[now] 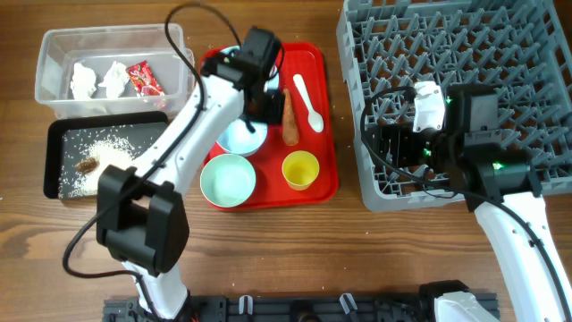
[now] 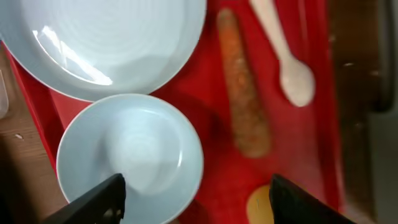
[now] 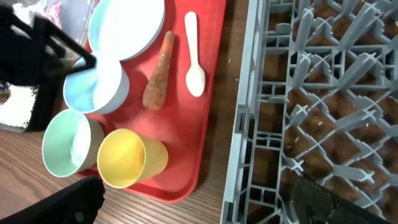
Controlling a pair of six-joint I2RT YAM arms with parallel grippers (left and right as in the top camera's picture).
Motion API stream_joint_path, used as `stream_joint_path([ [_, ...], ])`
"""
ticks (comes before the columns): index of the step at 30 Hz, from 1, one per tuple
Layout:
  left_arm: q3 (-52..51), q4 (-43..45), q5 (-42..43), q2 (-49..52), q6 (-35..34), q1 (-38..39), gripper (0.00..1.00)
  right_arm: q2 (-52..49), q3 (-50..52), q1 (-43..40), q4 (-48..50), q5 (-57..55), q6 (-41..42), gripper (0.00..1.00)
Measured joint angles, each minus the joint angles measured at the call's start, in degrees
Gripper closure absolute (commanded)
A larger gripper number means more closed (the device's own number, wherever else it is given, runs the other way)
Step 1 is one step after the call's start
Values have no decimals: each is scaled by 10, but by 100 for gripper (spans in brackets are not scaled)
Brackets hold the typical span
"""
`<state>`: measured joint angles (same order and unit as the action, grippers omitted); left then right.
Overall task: Sort waste into correct bins and load items into the dishwasher rack
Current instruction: 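Place the empty bowl back on the red tray with left gripper, then grasp the carrot with left gripper and place it on the black tray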
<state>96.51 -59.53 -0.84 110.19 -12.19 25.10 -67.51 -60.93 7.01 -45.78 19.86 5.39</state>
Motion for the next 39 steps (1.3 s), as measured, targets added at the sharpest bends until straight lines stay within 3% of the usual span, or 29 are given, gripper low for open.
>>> stream_joint_path([
  [9, 45, 39, 78, 27, -11, 2, 29, 0, 0, 0, -1, 0, 0, 0],
  [15, 45, 103, 80, 131, -43, 30, 37, 0, 0, 0, -5, 0, 0, 0],
  [22, 45, 130, 54, 169, -89, 33, 44, 0, 0, 0, -7, 0, 0, 0],
  [24, 45, 131, 47, 184, -98, 33, 52, 0, 0, 0, -7, 0, 0, 0],
  [29, 50, 138, 35, 208, -125, 37, 96, 0, 0, 0, -7, 0, 0, 0],
  [35, 59, 129, 42, 209, -130, 37, 96, 0, 0, 0, -8, 0, 0, 0],
  [39, 120, 27, 54, 192, -130, 35, 96, 0, 0, 0, -9, 0, 0, 0],
])
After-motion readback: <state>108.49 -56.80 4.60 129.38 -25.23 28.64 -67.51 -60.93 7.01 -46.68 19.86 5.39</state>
